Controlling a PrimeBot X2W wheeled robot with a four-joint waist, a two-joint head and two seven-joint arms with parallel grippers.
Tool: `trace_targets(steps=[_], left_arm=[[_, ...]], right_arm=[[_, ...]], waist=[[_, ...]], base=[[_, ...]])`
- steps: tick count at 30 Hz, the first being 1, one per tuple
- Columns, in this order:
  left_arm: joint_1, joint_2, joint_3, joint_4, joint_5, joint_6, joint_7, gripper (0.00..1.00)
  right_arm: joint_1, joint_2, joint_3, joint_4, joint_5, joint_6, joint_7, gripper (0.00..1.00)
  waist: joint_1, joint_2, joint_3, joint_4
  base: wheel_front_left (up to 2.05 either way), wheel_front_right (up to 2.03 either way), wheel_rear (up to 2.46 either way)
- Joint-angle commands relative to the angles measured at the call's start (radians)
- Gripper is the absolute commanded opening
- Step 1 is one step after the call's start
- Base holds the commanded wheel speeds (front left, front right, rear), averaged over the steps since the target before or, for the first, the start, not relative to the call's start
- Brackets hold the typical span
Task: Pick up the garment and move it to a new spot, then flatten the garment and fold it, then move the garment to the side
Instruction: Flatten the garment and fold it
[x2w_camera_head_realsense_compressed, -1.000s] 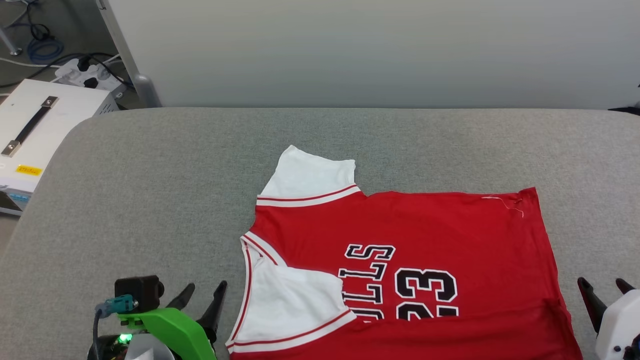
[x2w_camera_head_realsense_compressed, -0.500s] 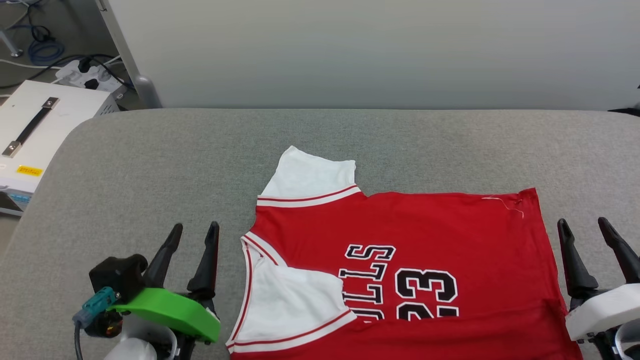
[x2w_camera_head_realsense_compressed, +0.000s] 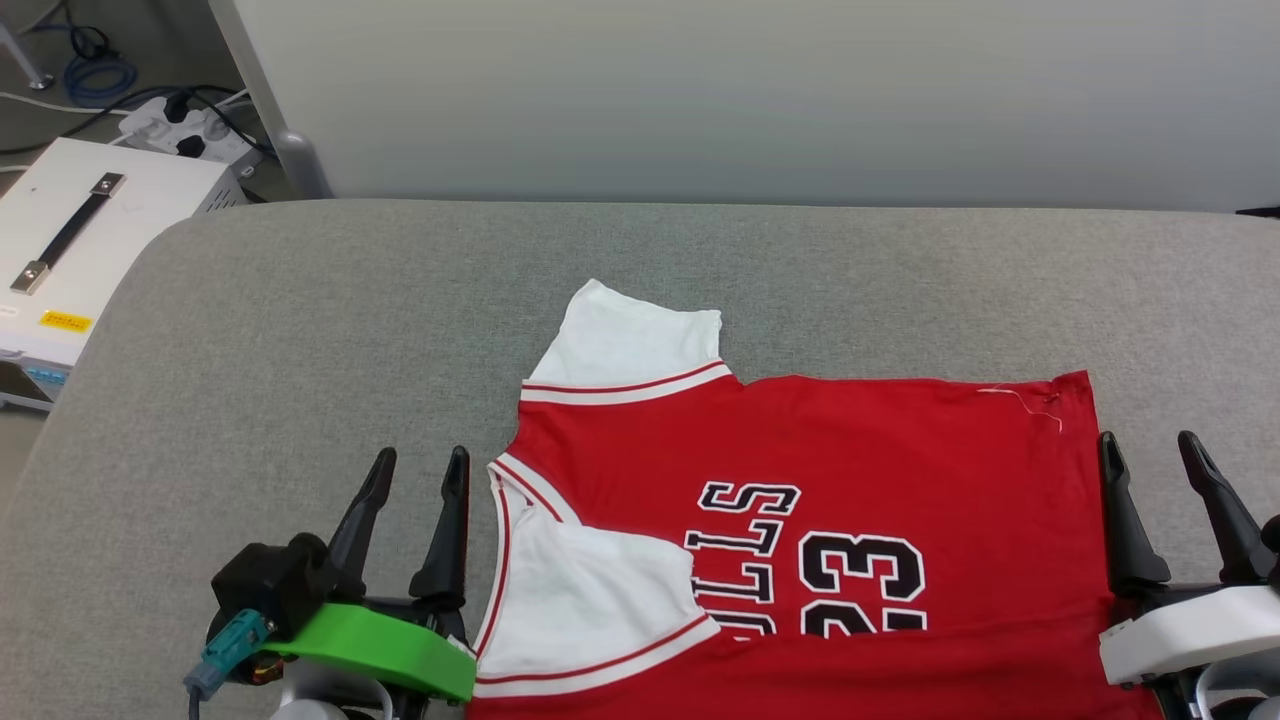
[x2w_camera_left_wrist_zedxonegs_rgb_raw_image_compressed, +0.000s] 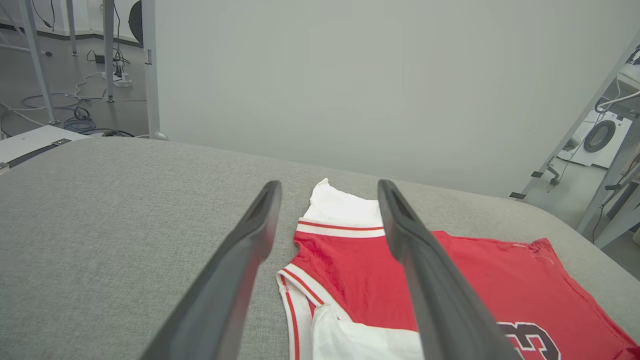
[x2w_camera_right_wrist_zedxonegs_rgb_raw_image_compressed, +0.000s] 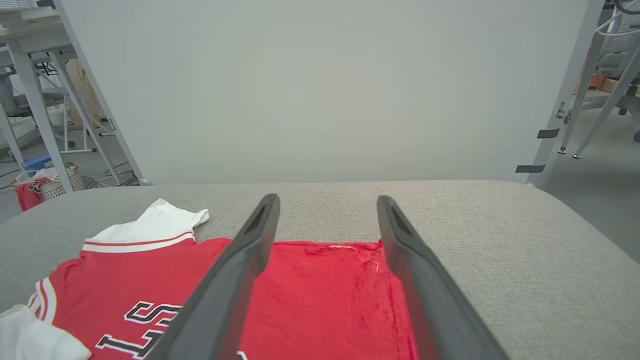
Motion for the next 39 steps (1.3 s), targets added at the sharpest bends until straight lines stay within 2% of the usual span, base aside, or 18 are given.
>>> trace_targets(steps=[1,9,15,20,25,29,35,39], left_arm=[[0.02,-0.033,0.024,0.025,0.031,-0.034,-0.006,1.0],[-0.011,-0.066,0.042,0.065,0.079,-0.084,-0.006,1.0],[-0.135,-0.031,-0.01,0.093,0.091,-0.104,0.073,1.0],[-0.33,0.032,-0.059,0.124,0.09,-0.116,0.278,1.0],[-0.569,0.091,-0.11,0.186,0.026,-0.123,0.551,1.0],[-0.753,0.141,-0.162,0.256,-0.047,-0.125,0.72,1.0],[-0.946,0.232,-0.255,0.4,-0.132,-0.125,0.919,1.0],[-1.017,0.27,-0.285,0.503,-0.154,-0.125,1.0,1.0]], right_arm=[[0.002,0.004,0.005,0.009,-0.007,-0.001,-0.012,1.0],[-0.016,0.0,0.016,0.009,-0.005,-0.001,-0.005,1.0],[-0.042,-0.001,0.042,-0.004,-0.005,-0.001,0.009,1.0],[-0.072,0.008,0.071,-0.013,-0.018,-0.001,0.013,1.0],[-0.12,0.017,0.104,-0.023,-0.03,-0.001,0.006,1.0],[-0.164,0.026,0.135,-0.033,-0.046,-0.001,-0.001,1.0],[-0.212,0.044,0.191,-0.031,-0.059,-0.001,-0.022,1.0],[-0.234,0.055,0.22,-0.022,-0.059,-0.001,-0.037,1.0]], waist=[[0.0,0.0,0.006,-0.001],[0.0,0.0,0.04,-0.017],[0.0,0.0,0.1,-0.059],[0.0,0.0,0.173,-0.106],[0.0,0.0,0.249,-0.156],[0.0,0.0,0.305,-0.2],[0.0,0.0,0.367,-0.27],[0.0,0.0,0.397,-0.306]], base=[[0.0,0.0,0.0],[0.0,0.0,0.0],[0.0,0.0,0.0],[0.0,0.0,0.0],[0.0,0.0,0.0],[0.0,0.0,0.0],[0.0,0.0,0.0],[0.0,0.0,0.0]])
